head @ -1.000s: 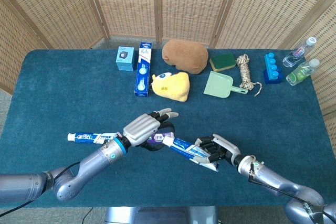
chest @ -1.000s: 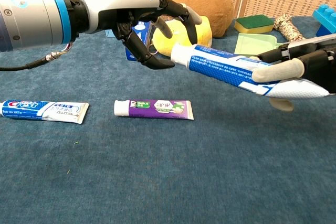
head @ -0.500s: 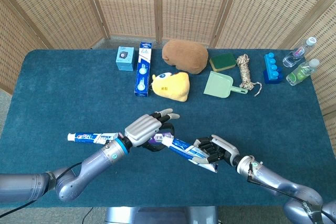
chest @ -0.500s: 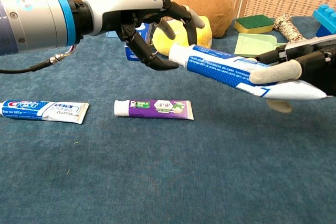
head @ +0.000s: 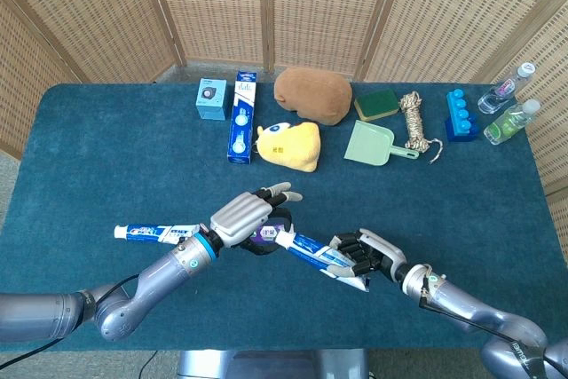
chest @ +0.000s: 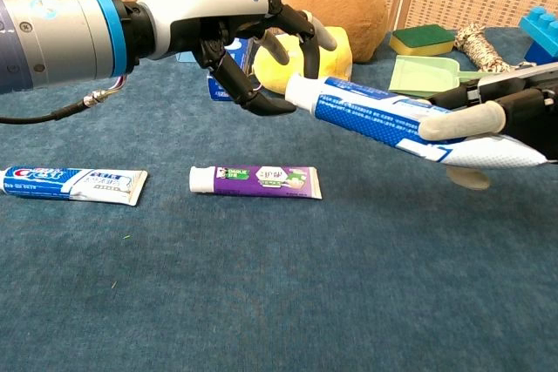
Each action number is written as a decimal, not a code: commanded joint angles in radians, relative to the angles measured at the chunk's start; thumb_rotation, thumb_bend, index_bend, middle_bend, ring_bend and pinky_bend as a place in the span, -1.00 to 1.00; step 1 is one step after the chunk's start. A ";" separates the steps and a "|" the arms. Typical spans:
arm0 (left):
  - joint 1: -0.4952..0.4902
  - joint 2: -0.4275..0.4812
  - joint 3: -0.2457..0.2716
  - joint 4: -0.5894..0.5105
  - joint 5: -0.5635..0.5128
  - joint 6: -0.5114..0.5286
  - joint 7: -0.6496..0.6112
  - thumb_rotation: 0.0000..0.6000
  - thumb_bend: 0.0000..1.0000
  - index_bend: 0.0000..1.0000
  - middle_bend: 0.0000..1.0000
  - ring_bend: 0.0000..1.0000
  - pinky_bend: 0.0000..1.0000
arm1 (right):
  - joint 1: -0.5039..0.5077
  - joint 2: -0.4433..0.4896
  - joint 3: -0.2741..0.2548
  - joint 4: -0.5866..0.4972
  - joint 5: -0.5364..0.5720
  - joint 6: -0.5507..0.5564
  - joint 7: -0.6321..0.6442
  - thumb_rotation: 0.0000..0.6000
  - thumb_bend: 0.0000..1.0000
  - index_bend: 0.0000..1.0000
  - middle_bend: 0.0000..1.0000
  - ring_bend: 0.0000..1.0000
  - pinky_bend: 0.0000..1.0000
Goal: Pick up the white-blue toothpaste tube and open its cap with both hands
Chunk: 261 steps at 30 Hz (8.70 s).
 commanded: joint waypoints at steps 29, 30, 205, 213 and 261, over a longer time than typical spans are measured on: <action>0.019 -0.012 0.006 -0.007 -0.001 0.044 0.017 1.00 -0.39 0.22 -0.61 -0.86 -0.63 | 0.004 0.001 -0.007 0.008 0.120 0.021 -0.050 1.00 -0.02 0.92 0.57 0.48 0.41; 0.020 -0.011 0.005 -0.007 -0.001 0.046 0.017 1.00 -0.40 0.22 -0.61 -0.86 -0.63 | 0.004 0.001 -0.005 0.007 0.128 0.021 -0.055 1.00 -0.02 0.92 0.57 0.48 0.41; 0.084 0.083 -0.025 -0.145 -0.058 0.194 0.116 1.00 -0.41 -0.26 -0.92 -1.00 -0.63 | -0.108 -0.030 0.182 -0.096 0.777 0.118 -0.669 1.00 0.04 0.92 0.58 0.53 0.43; 0.202 0.264 -0.013 -0.271 0.001 0.303 0.082 1.00 -0.41 -0.28 -0.92 -1.00 -0.64 | -0.133 -0.050 0.154 -0.061 0.748 0.166 -0.731 1.00 0.03 0.94 0.58 0.53 0.38; 0.814 0.677 0.226 -0.376 0.313 0.676 -0.224 1.00 -0.41 -0.33 -0.92 -1.00 -0.64 | -0.282 -0.326 0.102 0.350 0.310 0.396 -0.747 0.88 -0.61 -0.50 -0.56 -0.87 -0.62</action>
